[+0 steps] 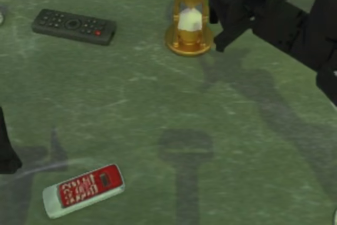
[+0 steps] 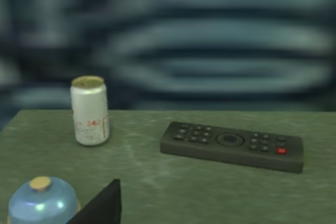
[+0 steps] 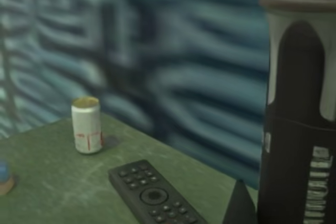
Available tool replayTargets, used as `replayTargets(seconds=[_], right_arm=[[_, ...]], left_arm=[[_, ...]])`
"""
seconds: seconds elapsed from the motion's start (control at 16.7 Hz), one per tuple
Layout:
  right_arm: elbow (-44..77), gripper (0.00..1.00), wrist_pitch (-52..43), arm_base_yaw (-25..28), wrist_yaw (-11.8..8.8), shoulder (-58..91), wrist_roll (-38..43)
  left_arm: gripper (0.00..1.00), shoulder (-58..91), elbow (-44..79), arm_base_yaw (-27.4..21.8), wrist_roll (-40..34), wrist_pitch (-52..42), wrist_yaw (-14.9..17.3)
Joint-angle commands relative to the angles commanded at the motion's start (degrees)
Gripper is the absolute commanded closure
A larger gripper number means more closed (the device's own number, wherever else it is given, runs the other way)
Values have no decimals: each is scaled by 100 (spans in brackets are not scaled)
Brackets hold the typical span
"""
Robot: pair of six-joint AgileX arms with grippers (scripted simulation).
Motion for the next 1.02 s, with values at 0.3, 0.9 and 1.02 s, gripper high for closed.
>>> replayTargets(seconds=[0.3, 0.9, 1.02], right_arm=[[-257, 100, -138, 819, 795, -597, 98], [-333, 100, -174, 1102, 1056, -810, 127], [-333, 100, -174, 1102, 1056, -810, 127]], left_arm=[[0, 0, 0, 0, 0, 0, 0], [0, 0, 0, 0, 0, 0, 0], [0, 0, 0, 0, 0, 0, 0]])
